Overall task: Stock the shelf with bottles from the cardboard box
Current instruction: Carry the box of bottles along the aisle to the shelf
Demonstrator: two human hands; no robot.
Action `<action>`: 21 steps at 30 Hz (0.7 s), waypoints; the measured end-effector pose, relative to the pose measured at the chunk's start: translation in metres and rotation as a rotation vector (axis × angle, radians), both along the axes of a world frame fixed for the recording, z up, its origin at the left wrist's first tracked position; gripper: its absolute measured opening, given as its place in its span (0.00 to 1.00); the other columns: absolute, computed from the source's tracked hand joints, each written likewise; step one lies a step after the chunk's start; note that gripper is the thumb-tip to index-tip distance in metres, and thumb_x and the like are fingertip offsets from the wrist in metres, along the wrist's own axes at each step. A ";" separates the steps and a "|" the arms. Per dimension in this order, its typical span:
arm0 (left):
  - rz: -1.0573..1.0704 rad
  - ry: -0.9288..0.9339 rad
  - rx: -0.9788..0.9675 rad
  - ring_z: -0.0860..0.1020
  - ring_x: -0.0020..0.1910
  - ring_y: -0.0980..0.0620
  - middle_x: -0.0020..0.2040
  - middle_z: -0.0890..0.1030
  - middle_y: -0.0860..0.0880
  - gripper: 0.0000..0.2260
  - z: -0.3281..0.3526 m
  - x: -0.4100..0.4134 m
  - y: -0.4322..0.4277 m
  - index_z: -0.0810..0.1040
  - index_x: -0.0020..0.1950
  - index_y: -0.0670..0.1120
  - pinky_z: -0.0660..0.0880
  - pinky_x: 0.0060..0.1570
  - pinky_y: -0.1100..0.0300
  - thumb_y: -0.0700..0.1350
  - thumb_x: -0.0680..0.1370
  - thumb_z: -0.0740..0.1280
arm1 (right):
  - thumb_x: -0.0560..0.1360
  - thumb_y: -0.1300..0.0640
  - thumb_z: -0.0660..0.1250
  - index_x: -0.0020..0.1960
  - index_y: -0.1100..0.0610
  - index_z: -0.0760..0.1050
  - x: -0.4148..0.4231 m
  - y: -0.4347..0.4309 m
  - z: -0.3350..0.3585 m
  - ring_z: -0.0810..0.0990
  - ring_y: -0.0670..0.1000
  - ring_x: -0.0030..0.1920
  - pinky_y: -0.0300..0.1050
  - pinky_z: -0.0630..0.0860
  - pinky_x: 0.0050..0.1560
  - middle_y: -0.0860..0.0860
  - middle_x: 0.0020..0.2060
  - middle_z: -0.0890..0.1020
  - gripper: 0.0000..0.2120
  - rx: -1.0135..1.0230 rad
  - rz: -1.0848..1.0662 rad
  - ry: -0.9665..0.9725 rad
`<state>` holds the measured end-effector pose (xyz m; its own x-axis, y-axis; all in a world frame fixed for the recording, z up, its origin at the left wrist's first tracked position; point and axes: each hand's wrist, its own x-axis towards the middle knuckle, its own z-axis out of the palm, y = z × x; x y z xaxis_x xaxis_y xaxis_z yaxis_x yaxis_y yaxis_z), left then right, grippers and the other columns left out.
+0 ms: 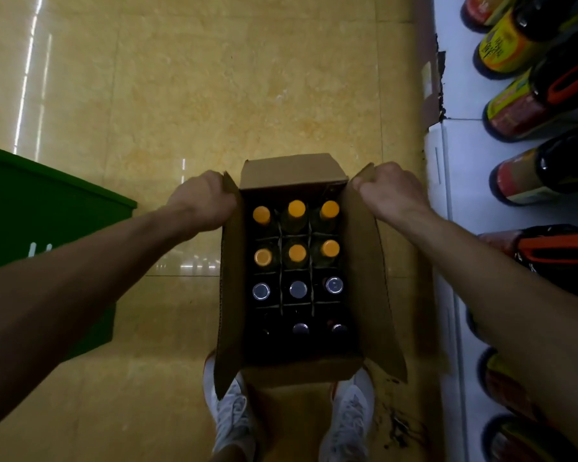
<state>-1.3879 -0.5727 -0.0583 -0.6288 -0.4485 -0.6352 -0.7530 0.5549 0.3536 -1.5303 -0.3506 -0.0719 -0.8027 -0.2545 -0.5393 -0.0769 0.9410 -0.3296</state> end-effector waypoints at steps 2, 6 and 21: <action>-0.013 0.016 0.004 0.77 0.41 0.43 0.43 0.79 0.42 0.06 -0.003 -0.009 -0.009 0.76 0.48 0.40 0.73 0.38 0.53 0.41 0.81 0.63 | 0.82 0.46 0.61 0.49 0.56 0.73 -0.011 -0.006 -0.002 0.75 0.59 0.47 0.47 0.69 0.44 0.55 0.45 0.76 0.13 0.009 0.022 0.032; -0.005 0.043 -0.045 0.77 0.42 0.42 0.45 0.79 0.41 0.07 -0.009 -0.023 -0.018 0.77 0.50 0.39 0.72 0.37 0.55 0.42 0.81 0.63 | 0.82 0.45 0.61 0.52 0.57 0.76 -0.020 -0.011 -0.006 0.77 0.60 0.50 0.48 0.70 0.45 0.55 0.46 0.77 0.14 -0.006 0.014 0.089; -0.044 0.012 -0.260 0.76 0.45 0.41 0.48 0.77 0.42 0.15 0.003 -0.014 0.027 0.70 0.64 0.40 0.73 0.42 0.50 0.49 0.82 0.61 | 0.84 0.51 0.58 0.62 0.60 0.72 0.009 0.002 0.015 0.74 0.57 0.45 0.47 0.67 0.40 0.54 0.47 0.76 0.14 -0.011 0.106 0.131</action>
